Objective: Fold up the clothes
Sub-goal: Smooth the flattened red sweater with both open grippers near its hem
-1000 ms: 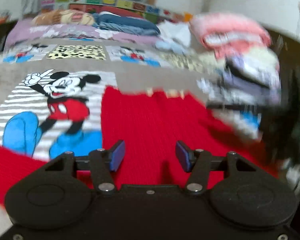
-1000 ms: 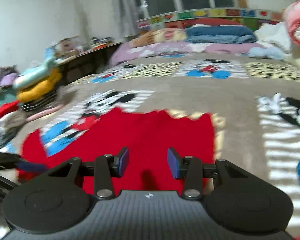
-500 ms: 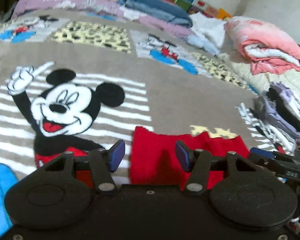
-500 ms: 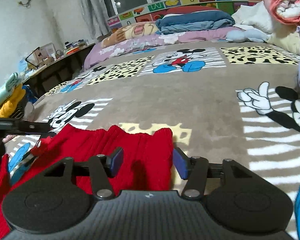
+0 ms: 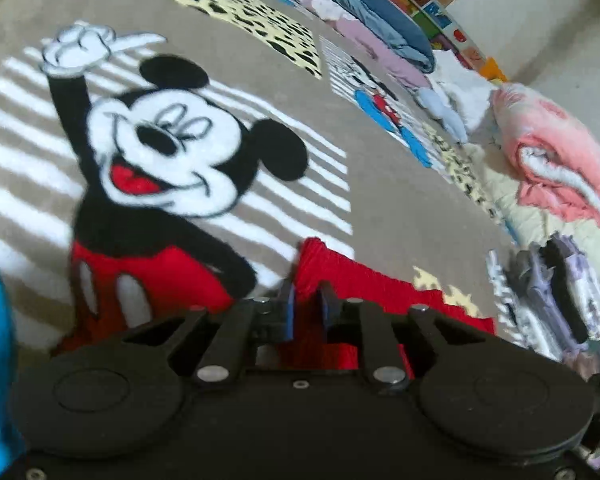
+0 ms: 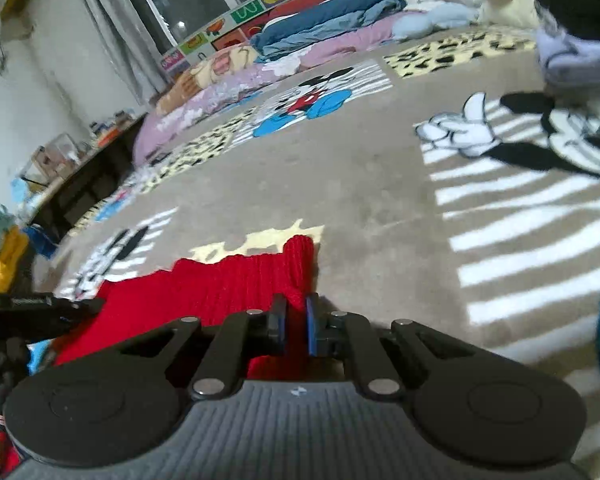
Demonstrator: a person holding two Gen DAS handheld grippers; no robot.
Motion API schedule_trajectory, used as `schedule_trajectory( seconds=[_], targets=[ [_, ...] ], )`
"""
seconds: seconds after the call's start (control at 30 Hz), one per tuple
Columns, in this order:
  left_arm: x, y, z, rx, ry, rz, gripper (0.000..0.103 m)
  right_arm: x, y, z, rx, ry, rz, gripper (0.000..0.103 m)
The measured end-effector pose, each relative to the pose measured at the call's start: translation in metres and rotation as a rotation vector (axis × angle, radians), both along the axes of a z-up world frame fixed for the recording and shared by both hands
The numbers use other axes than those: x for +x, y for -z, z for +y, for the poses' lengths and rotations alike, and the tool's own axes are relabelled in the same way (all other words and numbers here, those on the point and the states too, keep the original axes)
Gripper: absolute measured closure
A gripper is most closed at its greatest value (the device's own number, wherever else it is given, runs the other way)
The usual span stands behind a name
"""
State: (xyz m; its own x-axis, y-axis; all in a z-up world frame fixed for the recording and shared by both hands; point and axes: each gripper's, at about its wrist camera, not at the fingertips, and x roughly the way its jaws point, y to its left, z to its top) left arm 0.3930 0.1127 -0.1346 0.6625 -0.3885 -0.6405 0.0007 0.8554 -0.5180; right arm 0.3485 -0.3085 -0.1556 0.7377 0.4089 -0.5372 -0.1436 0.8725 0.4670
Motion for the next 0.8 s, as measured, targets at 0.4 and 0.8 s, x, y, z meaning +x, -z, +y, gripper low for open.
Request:
schedule_trajectory(
  seconds=[0.4,0.8],
  targets=[
    [-0.01,-0.011,-0.058,0.293,0.147,-0.121,0.072,-0.014,-0.04,0.044,-0.223,-0.195,-0.203,0.069],
    [-0.116,-0.048,-0.091,0.384,0.187,-0.251,0.065,-0.037,-0.05,0.03,-0.296,-0.158,-0.158,0.07]
  ],
)
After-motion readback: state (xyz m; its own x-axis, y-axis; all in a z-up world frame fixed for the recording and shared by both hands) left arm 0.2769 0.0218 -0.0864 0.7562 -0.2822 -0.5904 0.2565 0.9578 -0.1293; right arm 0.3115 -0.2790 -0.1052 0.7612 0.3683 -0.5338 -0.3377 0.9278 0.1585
